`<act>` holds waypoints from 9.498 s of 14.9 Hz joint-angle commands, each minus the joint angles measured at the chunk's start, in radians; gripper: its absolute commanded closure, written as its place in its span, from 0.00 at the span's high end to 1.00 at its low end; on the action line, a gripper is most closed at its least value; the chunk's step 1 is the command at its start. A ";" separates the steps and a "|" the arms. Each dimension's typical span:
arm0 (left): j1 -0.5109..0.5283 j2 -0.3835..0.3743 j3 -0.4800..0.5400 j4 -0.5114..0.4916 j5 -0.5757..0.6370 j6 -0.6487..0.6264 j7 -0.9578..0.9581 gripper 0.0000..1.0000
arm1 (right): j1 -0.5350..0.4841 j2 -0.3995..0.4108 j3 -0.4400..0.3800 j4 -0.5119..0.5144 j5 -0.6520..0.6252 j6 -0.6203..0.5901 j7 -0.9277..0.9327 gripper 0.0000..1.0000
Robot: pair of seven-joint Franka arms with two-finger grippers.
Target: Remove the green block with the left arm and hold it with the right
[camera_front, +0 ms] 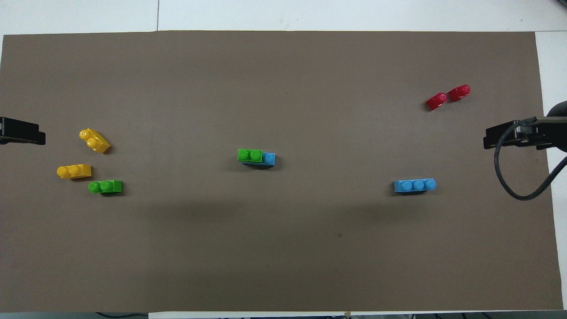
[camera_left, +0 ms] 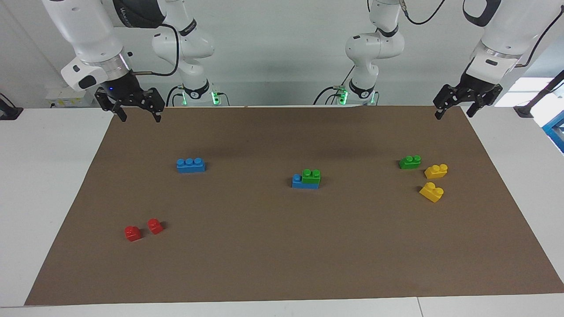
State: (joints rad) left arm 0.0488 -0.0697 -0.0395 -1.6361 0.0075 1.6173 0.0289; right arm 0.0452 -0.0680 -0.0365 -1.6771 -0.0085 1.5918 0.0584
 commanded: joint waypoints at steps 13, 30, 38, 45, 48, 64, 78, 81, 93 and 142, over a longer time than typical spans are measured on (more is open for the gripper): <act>0.026 -0.016 0.000 -0.017 -0.009 0.004 0.008 1.00 | -0.013 -0.019 0.007 -0.021 -0.001 0.019 -0.008 1.00; 0.029 -0.018 0.000 -0.019 -0.009 0.003 0.008 1.00 | 0.179 0.083 0.013 -0.176 0.428 0.263 1.226 0.95; 0.028 -0.025 -0.002 -0.039 -0.009 0.007 0.000 1.00 | 0.240 0.200 0.013 -0.266 0.666 0.427 1.293 0.95; 0.028 -0.030 -0.002 -0.044 -0.009 0.007 -0.013 1.00 | 0.314 0.249 0.013 -0.297 0.857 0.572 1.333 0.95; 0.026 -0.030 -0.002 -0.044 -0.009 0.007 -0.026 1.00 | 0.335 0.280 0.013 -0.296 0.875 0.606 1.387 0.95; -0.110 -0.064 -0.013 -0.114 -0.018 0.012 -0.766 1.00 | 0.496 0.425 0.013 -0.296 1.019 0.850 1.379 0.95; -0.322 -0.108 -0.014 -0.350 -0.076 0.279 -1.569 1.00 | 0.539 0.511 0.013 -0.250 1.088 0.976 1.337 0.94; -0.365 -0.095 -0.014 -0.379 -0.090 0.337 -1.693 1.00 | 0.559 0.513 0.013 -0.250 1.088 0.991 1.337 0.92; -0.490 0.145 -0.011 -0.318 -0.101 0.529 -1.977 1.00 | 0.558 0.527 0.013 -0.251 1.121 1.005 1.265 0.54; -0.537 0.219 -0.005 -0.312 0.000 0.589 -2.178 0.00 | 0.582 0.527 0.013 -0.273 1.119 1.074 1.203 0.00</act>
State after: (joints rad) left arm -0.5140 0.2171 -0.0562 -1.9474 -0.0054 2.2567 -2.1508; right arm 0.6225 0.4472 -0.0219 -1.9289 1.0803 2.6321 1.2878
